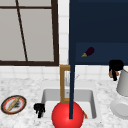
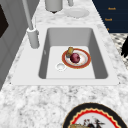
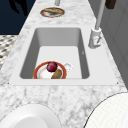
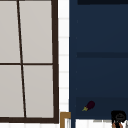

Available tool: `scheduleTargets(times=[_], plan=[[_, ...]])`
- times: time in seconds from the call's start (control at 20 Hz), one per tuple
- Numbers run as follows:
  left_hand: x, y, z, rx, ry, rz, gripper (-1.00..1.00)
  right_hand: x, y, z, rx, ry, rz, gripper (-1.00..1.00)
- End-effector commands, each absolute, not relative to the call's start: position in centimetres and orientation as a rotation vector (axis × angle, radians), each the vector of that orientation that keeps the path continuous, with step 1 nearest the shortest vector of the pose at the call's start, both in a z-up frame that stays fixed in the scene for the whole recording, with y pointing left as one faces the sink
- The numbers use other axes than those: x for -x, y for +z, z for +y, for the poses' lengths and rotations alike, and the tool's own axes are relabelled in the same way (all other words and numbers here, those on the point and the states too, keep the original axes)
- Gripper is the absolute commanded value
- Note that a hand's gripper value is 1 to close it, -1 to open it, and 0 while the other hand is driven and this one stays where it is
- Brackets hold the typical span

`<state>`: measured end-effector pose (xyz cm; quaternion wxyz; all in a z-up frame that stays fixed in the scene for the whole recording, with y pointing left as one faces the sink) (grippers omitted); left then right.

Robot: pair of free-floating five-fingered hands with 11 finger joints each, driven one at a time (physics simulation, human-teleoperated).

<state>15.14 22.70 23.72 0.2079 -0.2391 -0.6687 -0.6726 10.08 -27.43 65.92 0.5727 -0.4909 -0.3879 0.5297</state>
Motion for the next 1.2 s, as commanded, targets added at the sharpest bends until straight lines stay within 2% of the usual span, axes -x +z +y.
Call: scheduleTargets(times=[0.0, 0.4, 0.65, 1.15], plan=[[-15.1, 23.7, 22.7, 0.666, -1.872, -1.861, 0.00, -10.1, 69.0, -27.2, 1.136, 1.245, -0.925, 1.00], [-15.1, 23.7, 22.7, 0.666, -1.872, -1.861, 0.00, -11.5, 75.1, -26.7, 1.143, 1.265, -0.879, 1.00], [-15.1, 23.7, 22.7, 0.666, -1.872, -1.861, 0.00, -15.1, 76.9, -26.3, 1.110, 1.262, -0.933, 1.00], [-15.1, 23.7, 22.7, 0.666, -1.872, -1.861, 0.00, -23.5, 74.8, -25.3, 1.147, 1.245, -0.905, 1.00]])
